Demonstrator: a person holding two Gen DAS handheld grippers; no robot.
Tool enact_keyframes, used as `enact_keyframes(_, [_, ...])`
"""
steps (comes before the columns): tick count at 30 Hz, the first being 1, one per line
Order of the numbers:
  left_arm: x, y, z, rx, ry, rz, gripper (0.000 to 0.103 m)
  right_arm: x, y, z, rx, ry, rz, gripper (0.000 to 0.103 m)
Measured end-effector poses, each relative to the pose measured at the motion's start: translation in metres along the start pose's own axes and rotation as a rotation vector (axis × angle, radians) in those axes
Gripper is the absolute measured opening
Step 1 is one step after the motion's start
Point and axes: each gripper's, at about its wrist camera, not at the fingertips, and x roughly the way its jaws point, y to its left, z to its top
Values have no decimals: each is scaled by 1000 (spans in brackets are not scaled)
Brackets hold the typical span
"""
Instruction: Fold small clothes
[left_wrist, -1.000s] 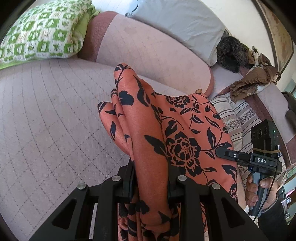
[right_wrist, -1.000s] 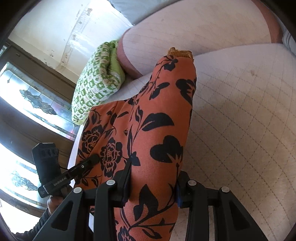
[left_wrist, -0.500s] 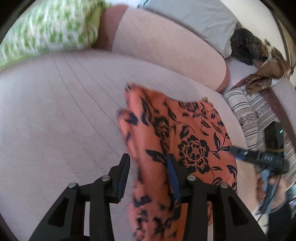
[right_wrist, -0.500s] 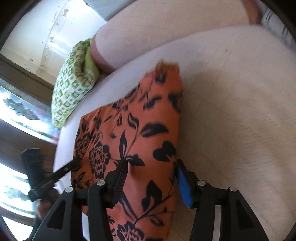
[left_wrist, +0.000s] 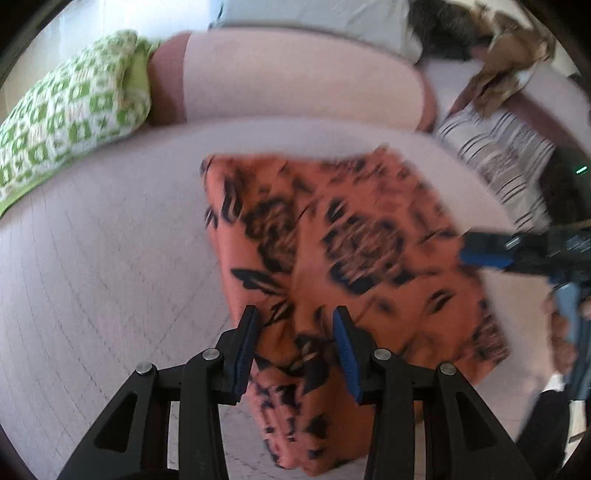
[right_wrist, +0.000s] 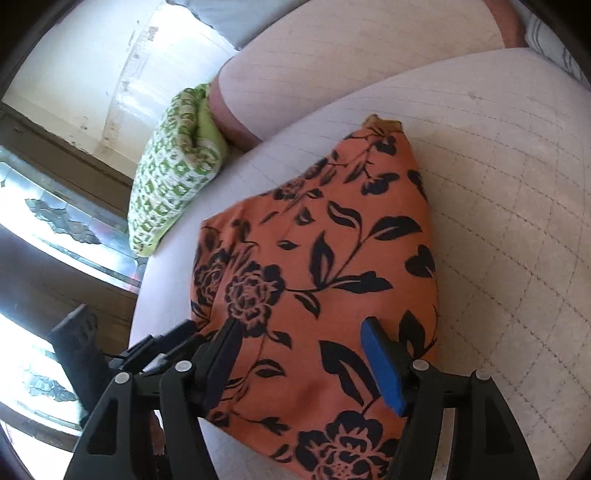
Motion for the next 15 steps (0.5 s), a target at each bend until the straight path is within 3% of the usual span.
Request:
enact_keyframes(5, [-21,5,7,-1,-81,-25,42,-11,21,1,-62,-34,-17,70])
enact_keyframes(7, [-27,7,8,-3,-116,-25,53,-16,23,-2,-70,-46,7,75])
enact_keyframes(12, [2,15,3,-38,15,73,57,1,14,-12,-60,-23,-61,78])
enact_keyframes(15, [-16,17,5,-71,-24,90,60,-15,35,-13,-113,-67,-132,78])
